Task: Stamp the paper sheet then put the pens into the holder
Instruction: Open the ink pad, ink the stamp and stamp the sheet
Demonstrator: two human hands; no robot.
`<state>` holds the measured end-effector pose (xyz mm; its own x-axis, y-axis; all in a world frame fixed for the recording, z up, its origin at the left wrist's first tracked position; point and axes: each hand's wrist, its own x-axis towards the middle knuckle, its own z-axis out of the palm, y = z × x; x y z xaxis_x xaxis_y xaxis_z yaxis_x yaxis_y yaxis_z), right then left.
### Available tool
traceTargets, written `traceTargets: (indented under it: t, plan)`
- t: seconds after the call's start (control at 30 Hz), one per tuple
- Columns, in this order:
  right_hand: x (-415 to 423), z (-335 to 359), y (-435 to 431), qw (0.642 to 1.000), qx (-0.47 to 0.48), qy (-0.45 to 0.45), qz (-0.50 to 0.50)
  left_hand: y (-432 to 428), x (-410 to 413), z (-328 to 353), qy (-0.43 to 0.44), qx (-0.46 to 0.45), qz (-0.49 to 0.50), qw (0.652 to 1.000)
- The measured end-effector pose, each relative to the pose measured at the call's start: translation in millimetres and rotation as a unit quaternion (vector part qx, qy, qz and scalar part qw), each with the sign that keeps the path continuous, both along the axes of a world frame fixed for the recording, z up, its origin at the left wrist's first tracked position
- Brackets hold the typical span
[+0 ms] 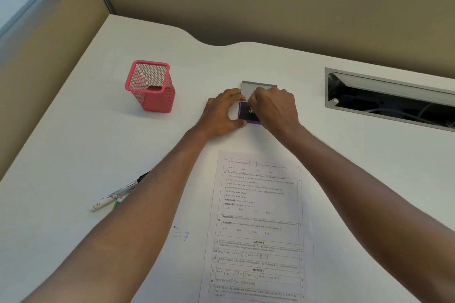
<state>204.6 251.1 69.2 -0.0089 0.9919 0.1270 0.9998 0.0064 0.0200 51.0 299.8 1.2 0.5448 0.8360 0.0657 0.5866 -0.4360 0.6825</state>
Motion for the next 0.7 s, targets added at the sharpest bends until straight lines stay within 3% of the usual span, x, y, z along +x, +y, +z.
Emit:
traceTargets:
  t: [0.4, 0.7]
  plan:
    - [3.7, -11.2, 15.0, 0.998, -0.010, 0.053, -0.020, 0.4, 1.3, 1.4, 0.008, 0.003, 0.001, 1.000]
    - [-4.7, -18.5, -15.9, 0.996, 0.072, 0.056, 0.011, -1.8, 1.9, 1.5, -0.003, 0.012, 0.009, 1.000]
